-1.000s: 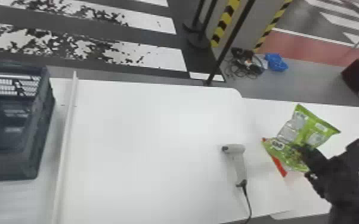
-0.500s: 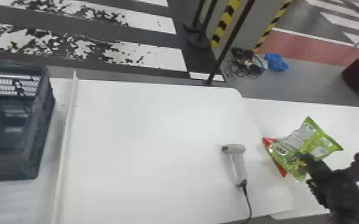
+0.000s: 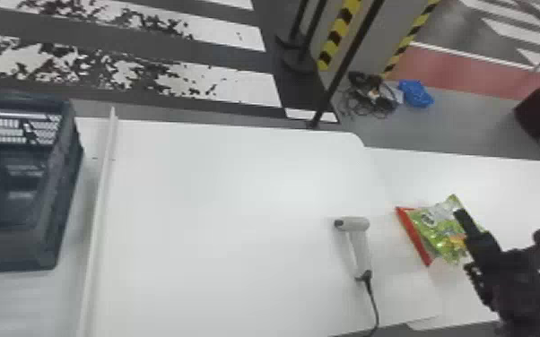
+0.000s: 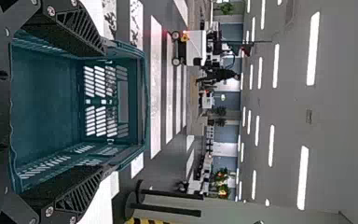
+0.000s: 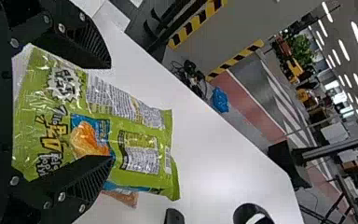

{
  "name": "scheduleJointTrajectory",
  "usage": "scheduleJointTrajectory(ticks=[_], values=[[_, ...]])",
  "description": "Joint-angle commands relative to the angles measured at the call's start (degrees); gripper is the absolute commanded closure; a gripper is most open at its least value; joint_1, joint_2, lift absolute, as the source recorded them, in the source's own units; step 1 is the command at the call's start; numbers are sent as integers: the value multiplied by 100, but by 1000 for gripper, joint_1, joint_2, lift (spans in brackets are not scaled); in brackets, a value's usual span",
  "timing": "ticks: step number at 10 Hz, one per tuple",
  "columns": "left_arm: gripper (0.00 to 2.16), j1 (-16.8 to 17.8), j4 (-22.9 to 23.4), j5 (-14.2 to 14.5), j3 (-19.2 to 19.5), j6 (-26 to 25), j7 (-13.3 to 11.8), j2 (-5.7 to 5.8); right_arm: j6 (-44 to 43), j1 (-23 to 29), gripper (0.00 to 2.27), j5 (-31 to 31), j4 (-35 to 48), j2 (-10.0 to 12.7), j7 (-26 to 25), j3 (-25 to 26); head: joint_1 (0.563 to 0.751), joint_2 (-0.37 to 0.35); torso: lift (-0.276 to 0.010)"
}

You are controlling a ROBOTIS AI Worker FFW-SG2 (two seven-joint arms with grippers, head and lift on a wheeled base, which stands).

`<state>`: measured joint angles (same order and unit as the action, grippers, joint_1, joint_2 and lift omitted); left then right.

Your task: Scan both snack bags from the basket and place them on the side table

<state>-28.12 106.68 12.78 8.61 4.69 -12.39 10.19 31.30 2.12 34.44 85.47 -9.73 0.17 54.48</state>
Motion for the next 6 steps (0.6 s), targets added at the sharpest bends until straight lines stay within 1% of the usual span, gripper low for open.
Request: scheduleJointTrajectory(ticks=[1,2,3,4,5,6], values=[[140,-10,55,-4,-9,-26,0,1,-145,315,43,-95,770,208,1,-385,695,-350,-75],[140,-10,81,-4,-9,-131,18,1,-215,614,46,-165,1385,402,9,-763,695,-350,-75],[140,-10,99,-4,-9,-149,27,1,-514,1009,26,-306,2000,595,18,-1273,695,-350,-75],[140,-10,125,-4,-18,-166,35,1,-901,1370,19,-657,2528,806,27,-1818,695,-350,-75],[140,-18,169,-13,-18,-307,62,-8,-1288,1660,19,-1062,2835,964,36,-2372,695,-350,-75],[140,-45,231,-4,-9,-307,62,-8,-1604,1897,19,-1369,3002,978,36,-2846,695,-293,-75]])
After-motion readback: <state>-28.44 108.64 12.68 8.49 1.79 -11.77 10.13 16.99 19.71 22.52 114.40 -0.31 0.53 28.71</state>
